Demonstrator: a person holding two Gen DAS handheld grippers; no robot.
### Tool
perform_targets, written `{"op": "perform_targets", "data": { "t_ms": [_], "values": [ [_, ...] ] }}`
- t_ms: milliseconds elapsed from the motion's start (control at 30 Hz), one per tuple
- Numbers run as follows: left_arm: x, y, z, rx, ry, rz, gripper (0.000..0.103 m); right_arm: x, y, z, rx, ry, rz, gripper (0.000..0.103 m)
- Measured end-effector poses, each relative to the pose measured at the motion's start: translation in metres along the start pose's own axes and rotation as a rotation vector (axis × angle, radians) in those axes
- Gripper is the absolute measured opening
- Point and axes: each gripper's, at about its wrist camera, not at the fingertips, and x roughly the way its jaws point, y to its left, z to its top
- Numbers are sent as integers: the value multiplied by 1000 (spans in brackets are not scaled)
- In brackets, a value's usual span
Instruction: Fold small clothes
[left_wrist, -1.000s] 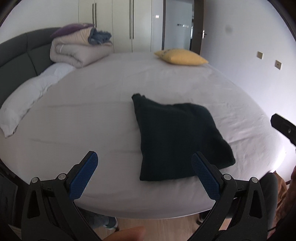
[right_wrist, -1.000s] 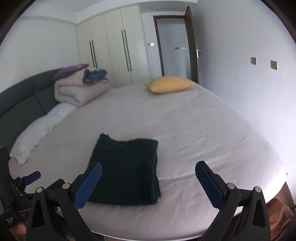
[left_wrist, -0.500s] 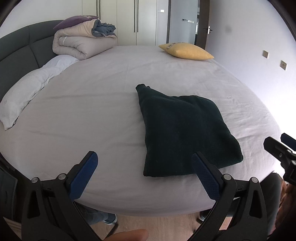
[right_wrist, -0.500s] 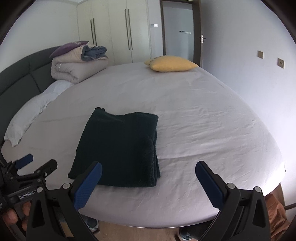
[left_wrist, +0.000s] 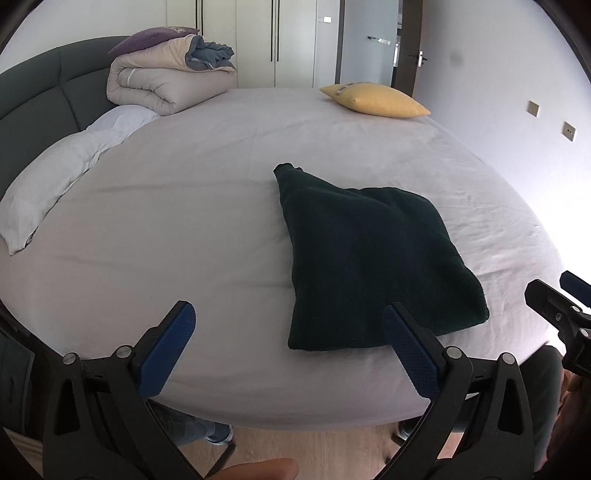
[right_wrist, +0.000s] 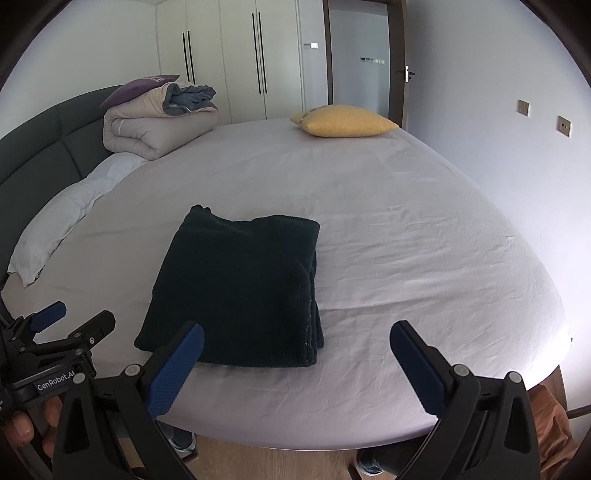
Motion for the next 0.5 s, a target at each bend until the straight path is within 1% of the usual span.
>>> {"op": "perform_targets", "data": {
  "t_ms": [500],
  "values": [
    [3,0,0,5,4,-1,103,2,3,-2,-2,6,1,103]
  ]
}}
